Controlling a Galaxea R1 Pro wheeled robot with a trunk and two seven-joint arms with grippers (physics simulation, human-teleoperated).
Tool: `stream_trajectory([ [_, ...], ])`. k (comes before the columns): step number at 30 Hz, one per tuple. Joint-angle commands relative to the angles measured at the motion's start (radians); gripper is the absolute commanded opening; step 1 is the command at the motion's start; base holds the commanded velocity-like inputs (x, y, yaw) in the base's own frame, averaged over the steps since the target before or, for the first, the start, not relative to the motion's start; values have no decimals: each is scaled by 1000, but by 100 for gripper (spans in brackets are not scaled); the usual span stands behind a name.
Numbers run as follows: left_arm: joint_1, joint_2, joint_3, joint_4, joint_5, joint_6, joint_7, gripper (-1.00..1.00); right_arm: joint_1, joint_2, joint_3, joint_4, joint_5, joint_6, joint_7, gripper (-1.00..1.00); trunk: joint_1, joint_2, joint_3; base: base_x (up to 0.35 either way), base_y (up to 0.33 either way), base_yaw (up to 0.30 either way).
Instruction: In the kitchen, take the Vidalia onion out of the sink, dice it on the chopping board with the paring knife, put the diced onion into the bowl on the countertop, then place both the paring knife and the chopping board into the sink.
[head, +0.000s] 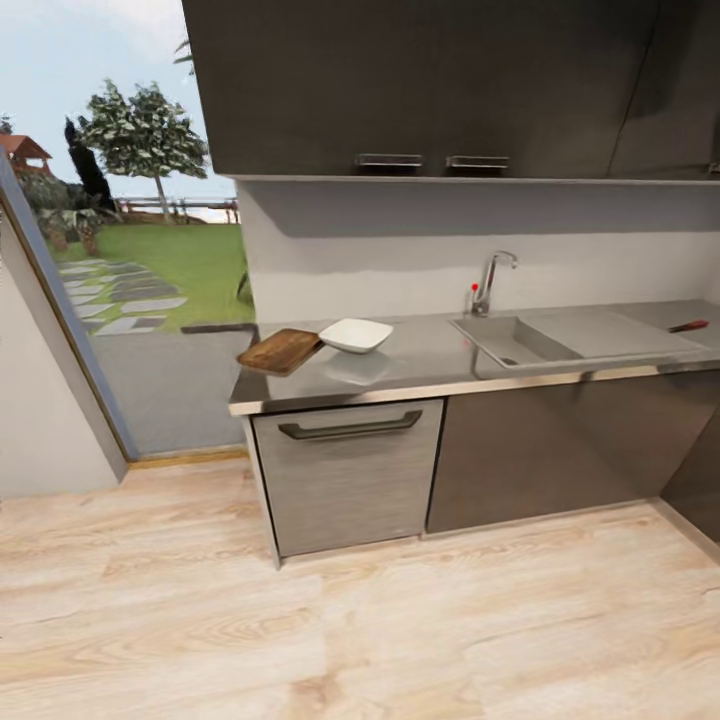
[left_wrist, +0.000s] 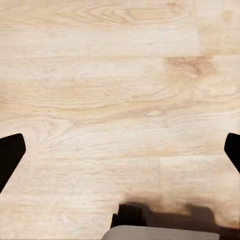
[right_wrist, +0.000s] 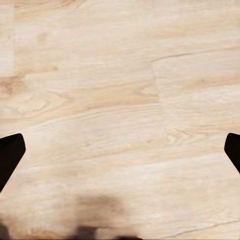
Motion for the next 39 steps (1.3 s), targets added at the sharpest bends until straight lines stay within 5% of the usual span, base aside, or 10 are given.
stream_trajectory([
  [1,0,0,1,-1,3,-1,-2,100,0,0,1,0,1,-3,0,100,0,0,-1,149,270,0],
  [39,0,1,1,-1,3,-1,-2,100,0,1,1,0,2,-3,0,100,0,0,-1,85,274,0],
])
